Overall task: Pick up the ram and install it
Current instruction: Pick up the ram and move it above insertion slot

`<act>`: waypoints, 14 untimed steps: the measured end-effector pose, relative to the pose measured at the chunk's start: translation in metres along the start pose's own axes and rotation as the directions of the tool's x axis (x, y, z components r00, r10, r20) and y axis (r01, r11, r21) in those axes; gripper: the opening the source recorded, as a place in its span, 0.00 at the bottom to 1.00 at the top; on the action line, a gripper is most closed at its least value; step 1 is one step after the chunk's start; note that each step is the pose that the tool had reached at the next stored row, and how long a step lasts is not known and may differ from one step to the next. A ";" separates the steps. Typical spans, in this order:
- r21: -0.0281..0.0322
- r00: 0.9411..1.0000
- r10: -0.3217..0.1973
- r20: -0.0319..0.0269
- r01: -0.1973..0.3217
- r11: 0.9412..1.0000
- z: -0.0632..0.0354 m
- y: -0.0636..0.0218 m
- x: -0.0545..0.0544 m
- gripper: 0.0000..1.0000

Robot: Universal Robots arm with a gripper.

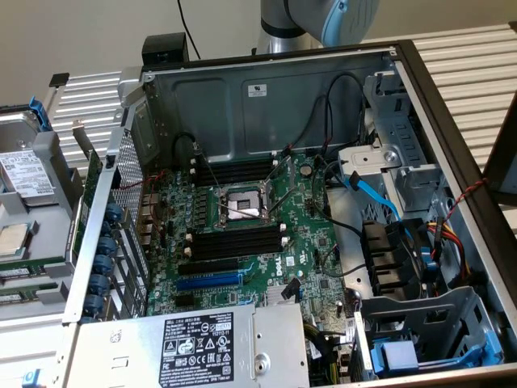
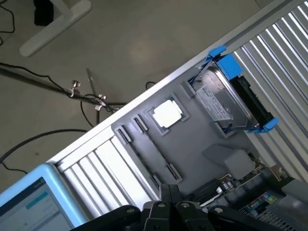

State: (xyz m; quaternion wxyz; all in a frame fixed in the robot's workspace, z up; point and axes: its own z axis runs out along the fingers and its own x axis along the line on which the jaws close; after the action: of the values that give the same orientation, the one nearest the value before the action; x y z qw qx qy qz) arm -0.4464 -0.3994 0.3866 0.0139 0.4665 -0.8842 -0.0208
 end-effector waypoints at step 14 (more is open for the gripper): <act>0.010 0.968 -0.251 -0.008 0.251 0.968 0.0010 -0.0001 0.000 0.11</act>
State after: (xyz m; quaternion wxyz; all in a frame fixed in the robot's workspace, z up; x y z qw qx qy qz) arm -0.4463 -0.3994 0.3855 0.0116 0.5748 -0.8181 -0.0161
